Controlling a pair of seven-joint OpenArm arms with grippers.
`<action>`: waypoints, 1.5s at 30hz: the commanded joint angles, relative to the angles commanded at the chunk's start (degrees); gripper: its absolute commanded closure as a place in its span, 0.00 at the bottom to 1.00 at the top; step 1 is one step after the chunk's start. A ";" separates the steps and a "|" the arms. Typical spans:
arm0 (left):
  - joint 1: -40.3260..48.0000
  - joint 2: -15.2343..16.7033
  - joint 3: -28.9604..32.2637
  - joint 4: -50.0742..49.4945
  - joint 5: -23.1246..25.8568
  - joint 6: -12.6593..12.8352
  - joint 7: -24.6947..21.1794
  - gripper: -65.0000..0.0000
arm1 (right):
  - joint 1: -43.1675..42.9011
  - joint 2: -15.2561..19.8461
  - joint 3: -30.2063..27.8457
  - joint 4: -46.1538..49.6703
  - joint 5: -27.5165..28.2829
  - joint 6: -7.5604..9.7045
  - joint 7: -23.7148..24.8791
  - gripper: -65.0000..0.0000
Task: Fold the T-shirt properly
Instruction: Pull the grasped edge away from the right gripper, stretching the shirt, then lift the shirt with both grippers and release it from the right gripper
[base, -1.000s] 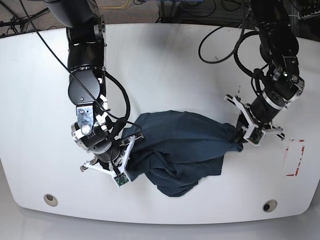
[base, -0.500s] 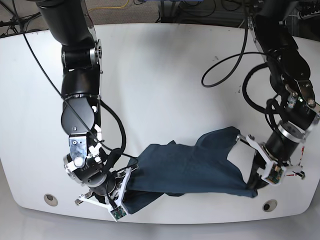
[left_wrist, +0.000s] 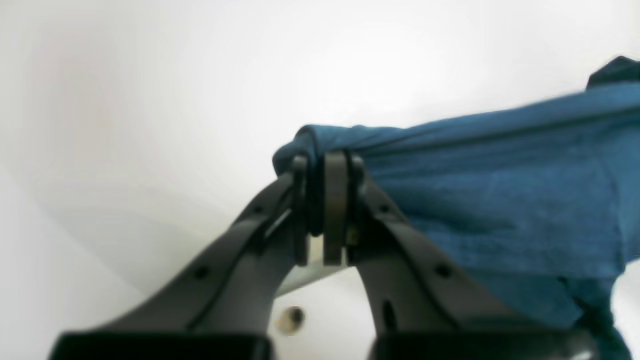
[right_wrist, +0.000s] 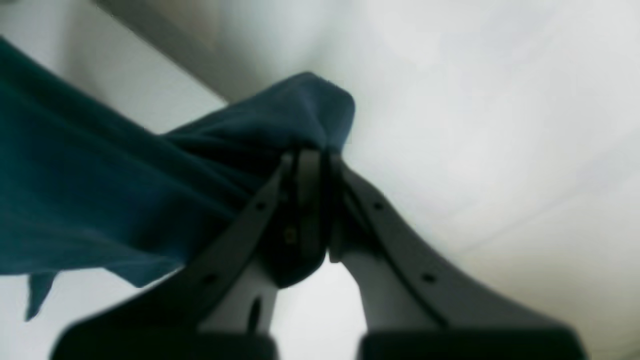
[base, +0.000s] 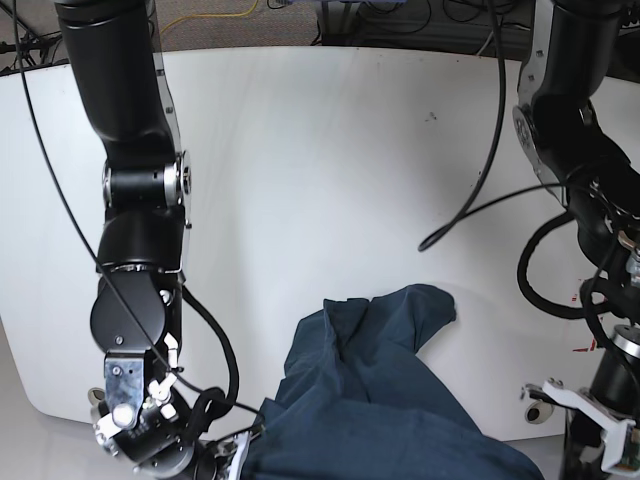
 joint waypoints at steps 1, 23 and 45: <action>-1.76 -0.53 0.09 -0.09 0.70 0.00 0.26 1.00 | 1.58 0.00 -0.09 -0.70 0.00 0.26 -0.35 1.00; -19.34 -7.03 0.44 -12.04 2.29 -0.44 0.18 1.00 | 13.36 3.08 -2.55 -6.86 0.35 1.32 -4.57 1.00; 13.80 -6.59 -2.81 -2.20 2.20 -0.53 0.26 1.00 | -27.08 2.37 -2.11 16.53 -0.18 4.66 -6.07 1.00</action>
